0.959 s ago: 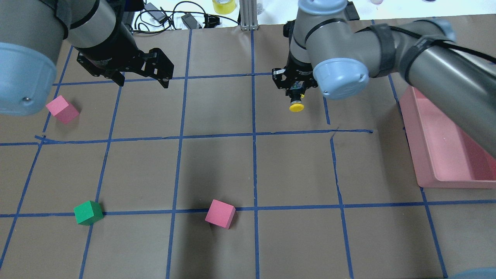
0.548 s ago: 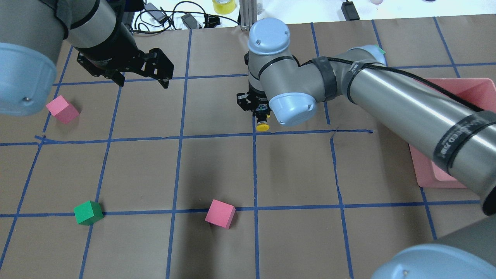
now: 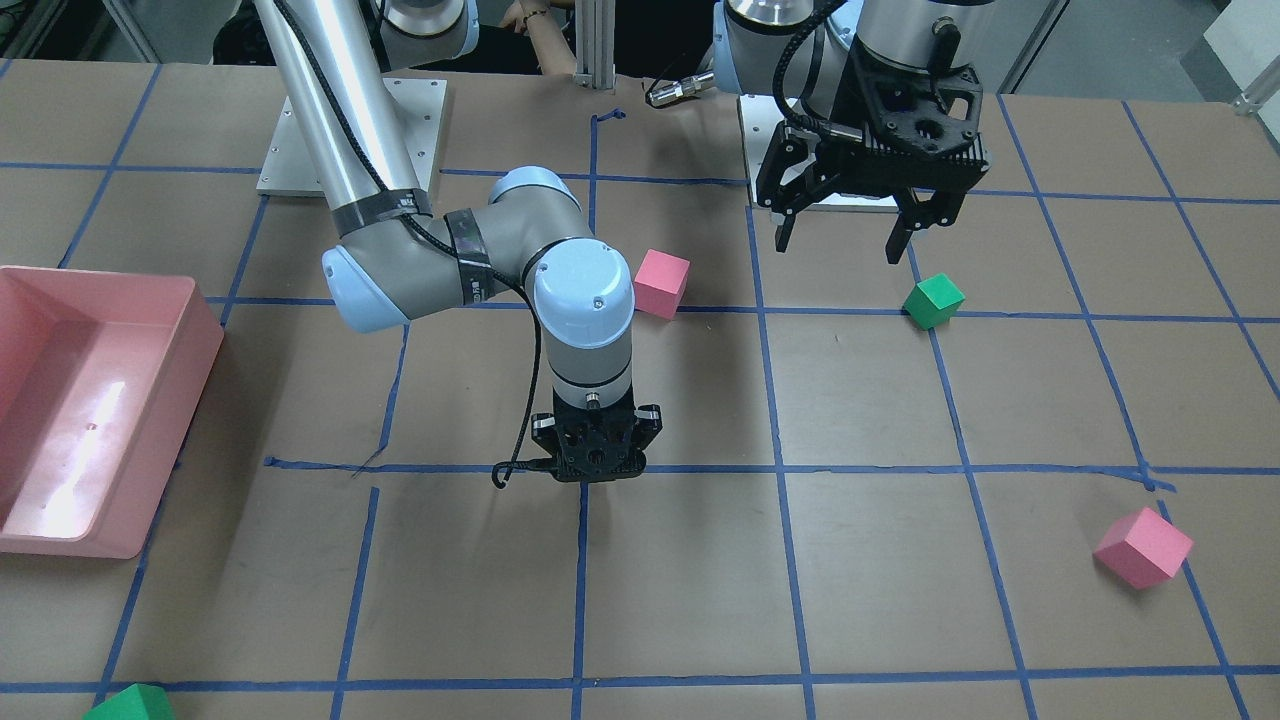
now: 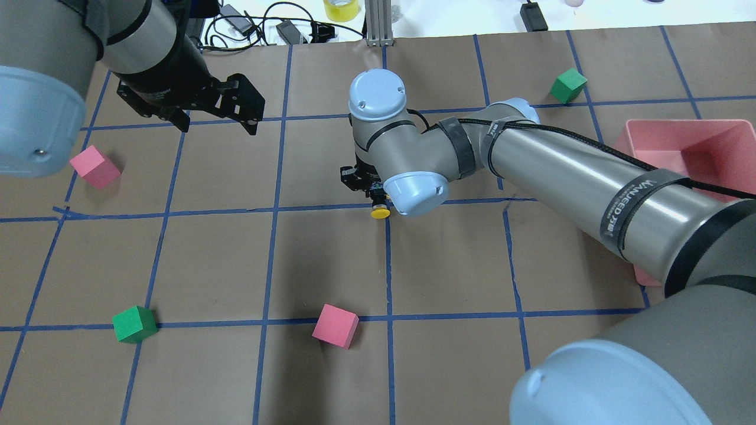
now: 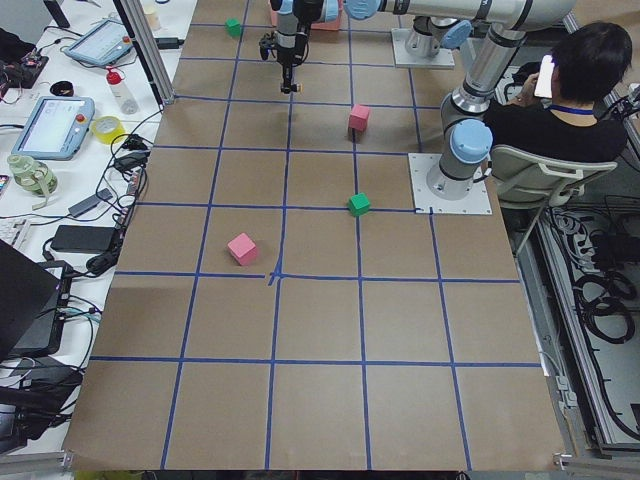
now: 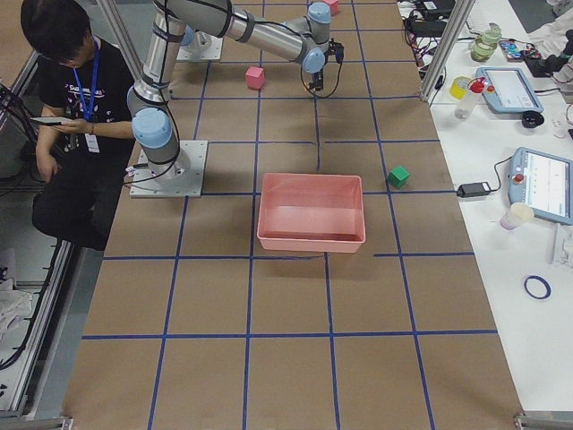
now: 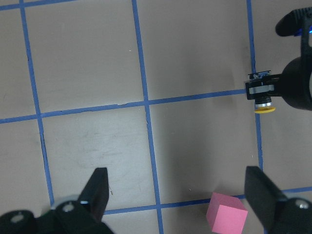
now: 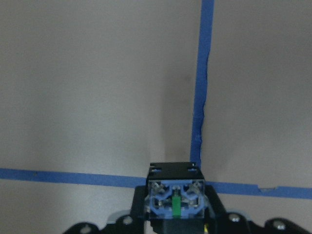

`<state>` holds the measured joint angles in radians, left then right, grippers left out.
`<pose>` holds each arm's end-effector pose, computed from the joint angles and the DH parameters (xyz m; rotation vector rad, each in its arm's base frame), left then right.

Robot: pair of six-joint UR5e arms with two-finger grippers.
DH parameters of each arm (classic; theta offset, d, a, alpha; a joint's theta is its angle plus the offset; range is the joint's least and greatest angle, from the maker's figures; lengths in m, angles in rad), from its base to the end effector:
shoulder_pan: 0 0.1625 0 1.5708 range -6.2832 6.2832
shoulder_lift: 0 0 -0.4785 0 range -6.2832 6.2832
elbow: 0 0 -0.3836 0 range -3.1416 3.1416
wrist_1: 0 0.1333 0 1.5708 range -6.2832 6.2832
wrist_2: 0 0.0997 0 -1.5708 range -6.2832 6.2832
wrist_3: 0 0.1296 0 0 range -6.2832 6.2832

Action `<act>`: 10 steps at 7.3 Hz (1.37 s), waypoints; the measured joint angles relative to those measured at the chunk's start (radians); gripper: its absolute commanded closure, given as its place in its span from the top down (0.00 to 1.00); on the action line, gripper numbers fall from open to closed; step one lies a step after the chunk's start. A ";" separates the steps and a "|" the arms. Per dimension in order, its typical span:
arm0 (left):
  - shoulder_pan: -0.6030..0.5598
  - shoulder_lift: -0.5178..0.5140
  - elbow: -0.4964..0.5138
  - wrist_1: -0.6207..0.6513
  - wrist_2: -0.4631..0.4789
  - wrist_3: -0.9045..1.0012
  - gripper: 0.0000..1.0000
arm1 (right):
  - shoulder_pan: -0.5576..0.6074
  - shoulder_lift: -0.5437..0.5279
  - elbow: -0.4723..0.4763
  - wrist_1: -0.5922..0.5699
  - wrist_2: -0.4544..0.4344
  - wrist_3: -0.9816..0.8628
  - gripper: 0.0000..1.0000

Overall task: Align button upright
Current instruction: 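Lower the switch onto the table, release it, and raise the right gripper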

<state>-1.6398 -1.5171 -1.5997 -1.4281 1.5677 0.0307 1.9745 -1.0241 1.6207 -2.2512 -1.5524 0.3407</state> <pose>-0.1663 -0.4674 0.5387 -0.1561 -3.1204 0.2621 0.3904 -0.5686 0.2350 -0.0986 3.0905 -0.1104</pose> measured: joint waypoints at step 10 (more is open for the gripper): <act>0.000 0.000 0.000 0.000 0.000 0.000 1.00 | 0.003 0.003 0.071 -0.068 0.003 -0.006 1.00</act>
<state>-1.6398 -1.5171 -1.5997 -1.4281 1.5677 0.0307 1.9780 -1.0215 1.6915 -2.3192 -1.5495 0.3344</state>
